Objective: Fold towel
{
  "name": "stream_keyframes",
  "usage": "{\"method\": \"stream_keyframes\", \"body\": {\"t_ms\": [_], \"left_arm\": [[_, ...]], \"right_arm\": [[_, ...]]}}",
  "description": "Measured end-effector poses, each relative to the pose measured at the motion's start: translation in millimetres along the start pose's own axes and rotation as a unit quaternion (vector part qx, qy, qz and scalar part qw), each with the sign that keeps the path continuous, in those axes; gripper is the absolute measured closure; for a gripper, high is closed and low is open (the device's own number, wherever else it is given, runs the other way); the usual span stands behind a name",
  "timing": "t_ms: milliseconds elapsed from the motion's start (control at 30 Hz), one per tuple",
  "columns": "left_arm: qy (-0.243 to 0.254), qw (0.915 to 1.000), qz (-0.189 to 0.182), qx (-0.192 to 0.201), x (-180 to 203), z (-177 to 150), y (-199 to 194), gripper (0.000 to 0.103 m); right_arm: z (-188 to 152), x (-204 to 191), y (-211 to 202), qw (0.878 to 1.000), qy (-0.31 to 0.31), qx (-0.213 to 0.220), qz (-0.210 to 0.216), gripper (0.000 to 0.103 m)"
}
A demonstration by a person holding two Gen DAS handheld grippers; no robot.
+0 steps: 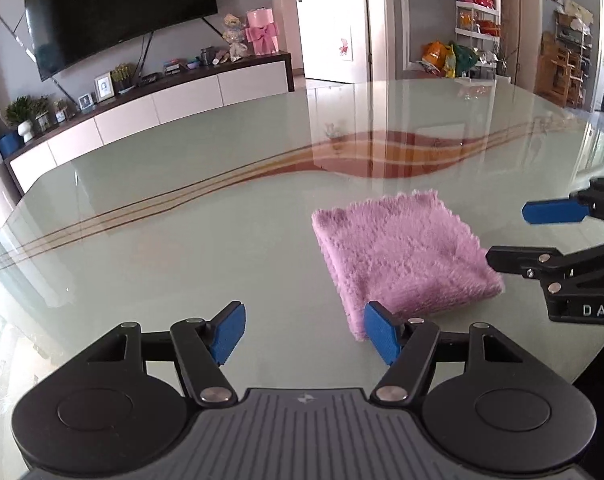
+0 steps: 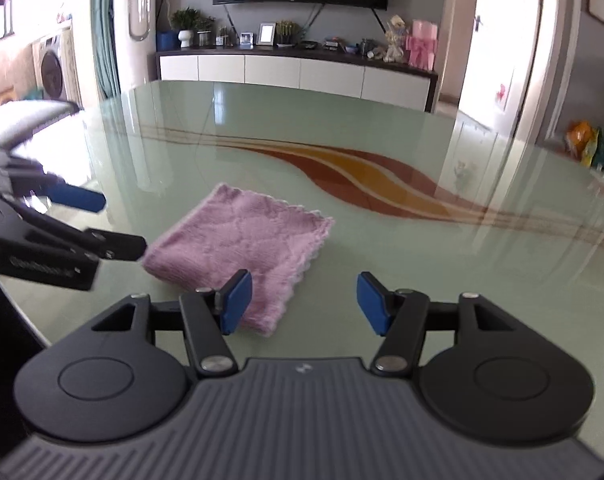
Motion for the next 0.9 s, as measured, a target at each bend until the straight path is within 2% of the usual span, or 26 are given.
{"method": "stream_keyframes", "body": {"t_ms": [200, 300, 433, 567, 900], "left_arm": [[-0.027, 0.9995, 0.011, -0.015, 7.8, -2.0, -18.8, 0.024], [-0.030, 0.9994, 0.010, -0.015, 10.2, -2.7, -29.3, 0.015], [-0.029, 0.9994, 0.012, -0.013, 18.0, -4.2, -45.6, 0.003], [-0.026, 0.9992, 0.021, -0.023, 21.0, -6.5, -54.3, 0.002], [-0.042, 0.9983, 0.017, -0.036, 19.8, -15.4, -64.2, 0.001]], "right_arm": [[6.1, -1.9, -22.8, 0.999, 0.042, -0.013, 0.009, 0.030], [10.5, 0.7, -30.2, 0.999, 0.050, -0.013, 0.006, 0.019], [14.8, 1.9, -42.9, 0.998, 0.060, -0.013, 0.005, 0.013], [15.9, -2.0, -51.5, 0.998, 0.061, -0.008, 0.010, 0.005], [16.9, -9.1, -64.7, 0.999, 0.051, 0.005, 0.002, 0.002]]}}
Point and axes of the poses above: each gripper's, at about its wrist camera, not at the fingertips, and y roughly the way its jaws point, x to its right, z to its top, the point moved 5 cm from there along y, roughly the way its jaws point, and after that the axes turned 8 degrees about -z, right-handed, at the moved point
